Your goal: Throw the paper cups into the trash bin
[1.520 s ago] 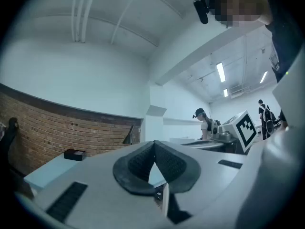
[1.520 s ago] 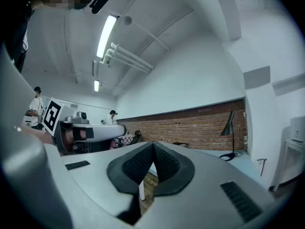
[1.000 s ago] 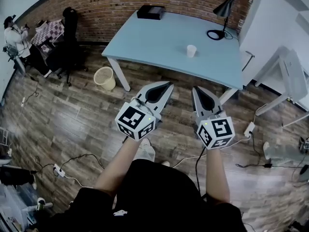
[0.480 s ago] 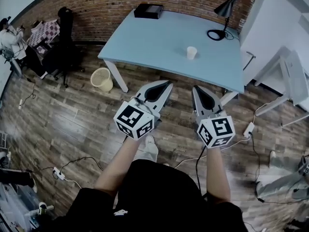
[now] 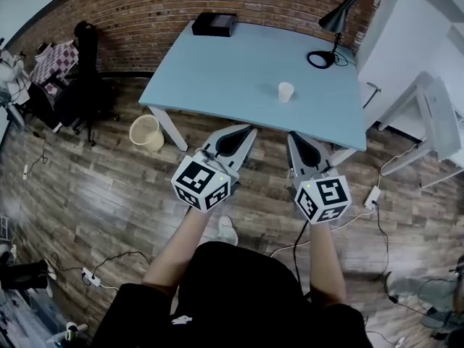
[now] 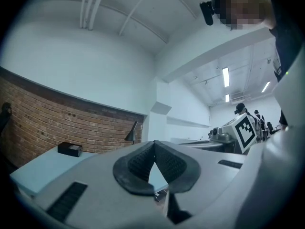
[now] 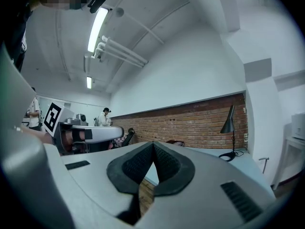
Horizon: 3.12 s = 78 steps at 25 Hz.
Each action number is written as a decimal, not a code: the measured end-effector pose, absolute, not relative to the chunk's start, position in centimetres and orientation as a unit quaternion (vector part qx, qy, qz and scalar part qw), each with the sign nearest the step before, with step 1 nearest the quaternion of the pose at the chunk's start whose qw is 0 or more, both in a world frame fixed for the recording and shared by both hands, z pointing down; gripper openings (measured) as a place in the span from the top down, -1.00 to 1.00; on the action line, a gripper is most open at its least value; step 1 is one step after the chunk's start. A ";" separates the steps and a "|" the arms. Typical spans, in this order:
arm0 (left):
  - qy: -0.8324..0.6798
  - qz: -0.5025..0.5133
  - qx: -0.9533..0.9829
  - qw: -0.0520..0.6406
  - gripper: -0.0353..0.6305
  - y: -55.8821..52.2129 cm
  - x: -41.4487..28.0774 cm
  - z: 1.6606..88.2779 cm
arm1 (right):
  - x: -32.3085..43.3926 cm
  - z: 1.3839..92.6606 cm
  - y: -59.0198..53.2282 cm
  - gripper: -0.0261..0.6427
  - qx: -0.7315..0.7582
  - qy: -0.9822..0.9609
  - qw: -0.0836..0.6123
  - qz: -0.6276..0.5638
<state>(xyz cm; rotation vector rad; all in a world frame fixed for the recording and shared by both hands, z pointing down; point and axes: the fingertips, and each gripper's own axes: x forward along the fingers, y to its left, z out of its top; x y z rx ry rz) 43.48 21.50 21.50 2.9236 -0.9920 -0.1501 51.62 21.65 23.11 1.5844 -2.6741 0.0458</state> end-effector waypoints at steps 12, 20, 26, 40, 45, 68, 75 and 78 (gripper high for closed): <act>-0.299 -0.046 0.952 0.036 0.88 14.5 40.9 22.3 | 49.2 23.4 14.9 0.91 0.531 -0.847 0.028 0.016; -0.280 -0.058 0.957 0.045 0.88 11.0 39.2 22.7 | 47.1 24.5 11.1 0.91 0.541 -0.840 0.040 0.022; -0.268 -0.063 0.960 0.044 0.88 8.7 37.6 22.9 | 45.6 24.8 9.0 0.91 0.552 -0.832 0.044 0.022; -0.276 -0.058 0.956 0.077 0.88 4.7 37.2 25.4 | 47.1 26.8 4.8 0.91 0.559 -0.826 0.066 0.035; -0.282 -0.050 0.954 0.084 0.88 3.0 38.9 26.2 | 49.9 28.1 2.5 0.91 0.564 -0.822 0.065 0.050; -0.330 -0.015 0.936 0.123 0.88 -7.4 43.9 30.3 | 57.1 38.5 -9.8 0.90 0.524 -0.826 0.165 0.124; -0.333 -0.003 0.932 0.144 0.88 -9.2 45.1 32.4 | 58.0 41.7 -11.9 0.87 0.512 -0.823 0.200 0.140; -0.336 0.004 0.929 0.155 0.88 -9.9 45.7 33.6 | 58.3 43.3 -12.6 0.76 0.499 -0.825 0.221 0.149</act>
